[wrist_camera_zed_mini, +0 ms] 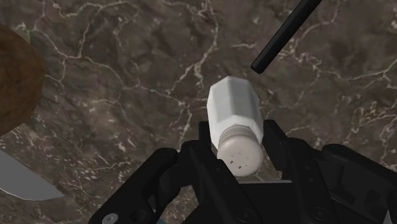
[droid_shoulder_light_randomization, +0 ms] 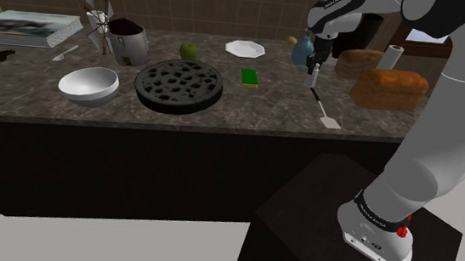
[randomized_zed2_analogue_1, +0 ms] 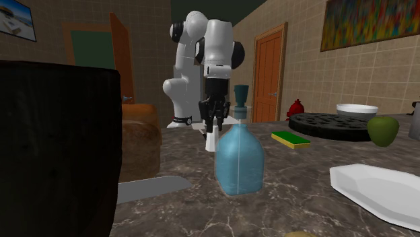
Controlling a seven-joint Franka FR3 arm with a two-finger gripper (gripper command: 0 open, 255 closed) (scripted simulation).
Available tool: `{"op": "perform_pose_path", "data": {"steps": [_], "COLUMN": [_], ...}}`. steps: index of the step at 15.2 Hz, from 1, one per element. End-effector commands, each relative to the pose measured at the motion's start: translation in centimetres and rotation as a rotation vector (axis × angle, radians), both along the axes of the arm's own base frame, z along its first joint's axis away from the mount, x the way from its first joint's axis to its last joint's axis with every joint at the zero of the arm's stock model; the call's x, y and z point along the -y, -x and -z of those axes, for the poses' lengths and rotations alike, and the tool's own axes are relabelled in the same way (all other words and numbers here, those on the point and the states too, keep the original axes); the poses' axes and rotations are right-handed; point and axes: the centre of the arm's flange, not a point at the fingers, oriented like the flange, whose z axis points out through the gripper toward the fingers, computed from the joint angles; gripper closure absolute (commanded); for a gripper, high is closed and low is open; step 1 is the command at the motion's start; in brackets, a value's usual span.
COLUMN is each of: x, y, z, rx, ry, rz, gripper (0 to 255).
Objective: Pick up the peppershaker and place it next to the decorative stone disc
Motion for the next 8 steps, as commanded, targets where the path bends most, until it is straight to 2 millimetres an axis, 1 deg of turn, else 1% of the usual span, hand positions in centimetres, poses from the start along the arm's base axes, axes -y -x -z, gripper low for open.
{"op": "perform_pose_path", "data": {"steps": [1, 8], "x": [0.0, 0.0], "y": [0.0, 0.0], "z": [0.0, -3.7], "rx": [0.0, 0.0], "ry": [0.0, 0.0], "rz": [0.0, 0.0], "gripper": [255, 255]}}
